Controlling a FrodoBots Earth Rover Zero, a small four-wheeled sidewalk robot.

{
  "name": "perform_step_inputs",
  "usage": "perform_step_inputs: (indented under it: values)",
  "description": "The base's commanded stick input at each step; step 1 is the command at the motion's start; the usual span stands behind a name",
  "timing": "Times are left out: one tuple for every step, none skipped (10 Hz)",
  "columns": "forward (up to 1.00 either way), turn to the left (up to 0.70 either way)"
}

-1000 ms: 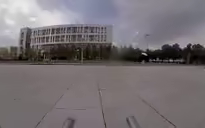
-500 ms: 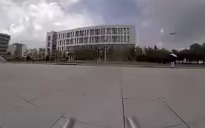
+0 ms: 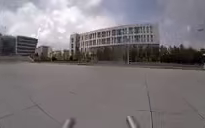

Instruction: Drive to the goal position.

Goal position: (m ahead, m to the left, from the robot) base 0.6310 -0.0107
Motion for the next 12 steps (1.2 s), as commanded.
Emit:
perform_step_inputs:
  values:
    - [0.7, 0.35]
    - [0.7, 0.35]
    - [0.7, 0.35]
    - [0.7, 0.35]
    - [0.7, 0.35]
    - [0.7, 0.35]
    - [0.7, 0.35]
    - [0.7, 0.35]
    - [0.7, 0.35]
    - [0.7, 0.35]
    - [0.7, 0.35]
    - [0.7, 0.35]
